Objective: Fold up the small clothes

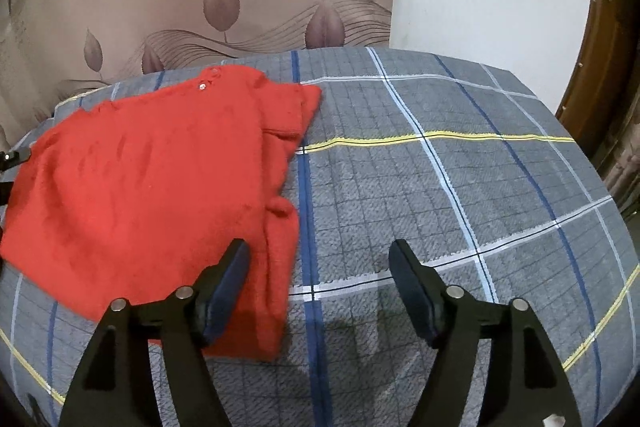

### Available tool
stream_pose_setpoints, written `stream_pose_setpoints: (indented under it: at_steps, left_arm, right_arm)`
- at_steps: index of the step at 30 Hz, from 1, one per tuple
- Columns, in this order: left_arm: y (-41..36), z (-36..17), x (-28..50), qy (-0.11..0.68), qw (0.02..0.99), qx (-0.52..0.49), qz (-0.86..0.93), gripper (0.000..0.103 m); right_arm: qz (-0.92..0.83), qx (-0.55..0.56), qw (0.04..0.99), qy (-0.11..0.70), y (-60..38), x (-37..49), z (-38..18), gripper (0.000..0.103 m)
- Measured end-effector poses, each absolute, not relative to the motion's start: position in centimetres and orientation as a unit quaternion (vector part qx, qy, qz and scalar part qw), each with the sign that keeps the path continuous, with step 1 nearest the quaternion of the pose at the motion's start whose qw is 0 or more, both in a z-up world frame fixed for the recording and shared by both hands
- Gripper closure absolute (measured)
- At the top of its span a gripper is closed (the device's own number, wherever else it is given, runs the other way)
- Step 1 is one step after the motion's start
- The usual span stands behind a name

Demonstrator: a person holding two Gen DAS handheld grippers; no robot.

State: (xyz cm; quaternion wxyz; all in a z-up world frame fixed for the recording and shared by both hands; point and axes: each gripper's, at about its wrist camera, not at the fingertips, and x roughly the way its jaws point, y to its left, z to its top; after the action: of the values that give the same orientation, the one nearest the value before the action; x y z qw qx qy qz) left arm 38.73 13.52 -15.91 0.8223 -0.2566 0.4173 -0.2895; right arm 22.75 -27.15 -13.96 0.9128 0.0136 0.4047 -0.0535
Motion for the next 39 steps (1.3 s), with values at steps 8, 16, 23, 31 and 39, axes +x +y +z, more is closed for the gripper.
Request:
stream_pose_setpoints:
  at_steps: [8, 16, 23, 31, 39]
  left_arm:
    - [12.5, -16.0, 39.5, 0.419, 0.822, -0.241, -0.301, 0.041]
    - [12.5, -16.3, 39.2, 0.426, 0.826, -0.239, -0.281, 0.07]
    - [10.9, -15.4, 38.0, 0.409, 0.872, -0.156, -0.218, 0.07]
    - [10.7, -15.6, 38.1, 0.411, 0.878, -0.138, -0.202, 0.07]
    - [10.2, -15.6, 38.0, 0.412, 0.882, -0.124, -0.192, 0.07]
  right_arm:
    - [-0.06, 0.004, 0.908, 0.416, -27.0, 23.1, -14.4, 0.025]
    - [-0.067, -0.003, 0.906, 0.418, -26.8, 23.2, -14.5, 0.02]
    - [-0.059, 0.0, 0.904, 0.424, -26.8, 23.5, -14.7, 0.017]
    - [-0.044, 0.014, 0.9, 0.433, -27.2, 23.8, -15.0, 0.017]
    - [-0.051, 0.028, 0.893, 0.445, -27.6, 24.1, -15.3, 0.0]
